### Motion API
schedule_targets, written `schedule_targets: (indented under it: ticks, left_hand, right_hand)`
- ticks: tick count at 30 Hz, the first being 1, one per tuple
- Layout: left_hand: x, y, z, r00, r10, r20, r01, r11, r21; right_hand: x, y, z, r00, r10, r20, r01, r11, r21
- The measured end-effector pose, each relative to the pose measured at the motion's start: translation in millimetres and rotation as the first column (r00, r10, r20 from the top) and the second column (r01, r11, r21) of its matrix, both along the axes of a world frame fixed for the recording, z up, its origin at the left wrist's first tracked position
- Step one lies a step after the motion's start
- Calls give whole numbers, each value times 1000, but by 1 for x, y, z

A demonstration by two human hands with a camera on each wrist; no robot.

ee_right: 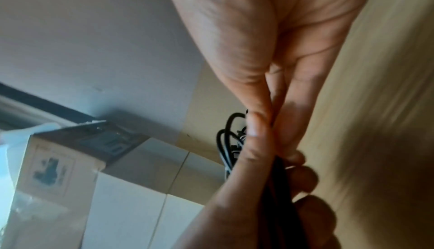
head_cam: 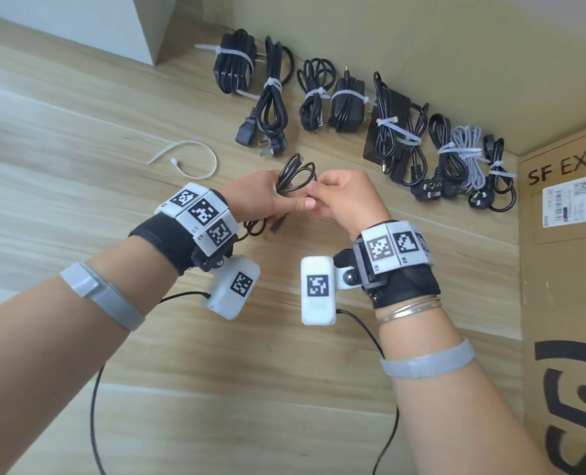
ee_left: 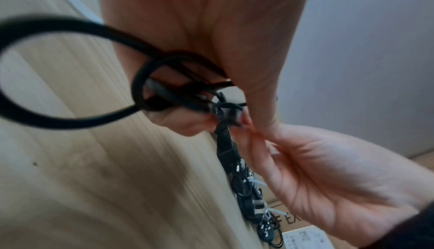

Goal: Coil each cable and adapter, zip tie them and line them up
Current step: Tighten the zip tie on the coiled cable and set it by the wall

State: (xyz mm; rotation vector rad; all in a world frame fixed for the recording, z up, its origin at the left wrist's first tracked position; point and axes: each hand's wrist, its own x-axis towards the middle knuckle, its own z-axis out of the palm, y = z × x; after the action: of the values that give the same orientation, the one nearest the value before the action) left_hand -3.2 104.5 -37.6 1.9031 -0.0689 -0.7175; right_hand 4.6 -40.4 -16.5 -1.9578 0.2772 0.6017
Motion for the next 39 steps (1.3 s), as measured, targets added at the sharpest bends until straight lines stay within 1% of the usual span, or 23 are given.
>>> schedule_targets:
  ticks: [2,3,5,8,9,11,12,14,15,16,17,19,21,23,25,28,29,32,35,37,39]
  left_hand:
    - [0,5,1,1000,11,-20,-11,1000,0]
    - [0,8,0,999,27,-25,-27,1000,-13]
    - [0,15,2,999,30,-11,-30,999,-22]
    - [-1,29,1,998,56,-10,-56,998,18]
    - [-2,33,-1,996,88,-28,-88,996,9]
    - [-3,42,-4,977,194,-89,-198,980,-31]
    - [-4,47,-4,961,256,-100,-260,965,-26]
    - [-6,57,-4,937,336,-98,-335,942,31]
    - [-7,62,-4,940,336,-65,-329,939,97]
    - [-8,66,-4,947,321,-25,-314,937,156]
    - [-9,71,-4,945,327,-6,-320,929,185]
    - [-11,78,-7,911,408,-53,-396,905,156]
    - [-11,84,-9,862,496,-102,-485,867,117]
    - [-11,86,-11,837,532,-128,-523,847,99]
    - [-11,89,-11,824,549,-138,-540,836,99]
    - [-10,88,-10,813,553,-183,-553,831,57]
    - [-9,87,-10,810,551,-200,-555,831,42]
    - [-7,81,-10,816,533,-224,-541,840,29]
    - [-5,74,-6,839,489,-237,-486,870,76]
    - [-3,66,-2,849,457,-264,-450,888,90]
    - [0,56,1,843,443,-305,-453,891,41]
  right_hand:
    - [3,7,0,999,-35,-23,38,993,112]
    - [4,11,1,999,-39,-25,42,991,130]
    - [5,19,1,1000,-25,-15,26,991,129]
    - [6,31,-4,1000,-13,7,12,994,109]
    - [6,34,-6,999,8,37,-10,998,69]
    - [7,39,-10,990,93,103,-85,993,-81]
    - [7,43,-11,984,141,112,-123,980,-155]
    - [6,52,-12,966,226,123,-189,948,-257]
    - [6,59,-15,951,275,140,-225,929,-294]
    - [5,67,-17,927,340,158,-274,902,-334]
    - [4,76,-20,893,419,164,-337,864,-375]
    - [5,92,-30,826,539,167,-432,794,-428]
    - [6,104,-41,796,584,159,-466,759,-455]
    - [7,110,-47,794,586,162,-457,752,-475]
    - [9,112,-49,799,570,193,-428,764,-483]
    - [11,107,-50,797,569,201,-388,738,-552]
    - [11,103,-50,806,557,201,-374,742,-556]
    - [9,85,-46,848,466,254,-304,819,-488]
    - [5,68,-39,884,380,272,-235,865,-443]
    - [2,60,-34,919,302,255,-204,914,-350]
    - [-1,55,-33,948,232,216,-178,953,-245]
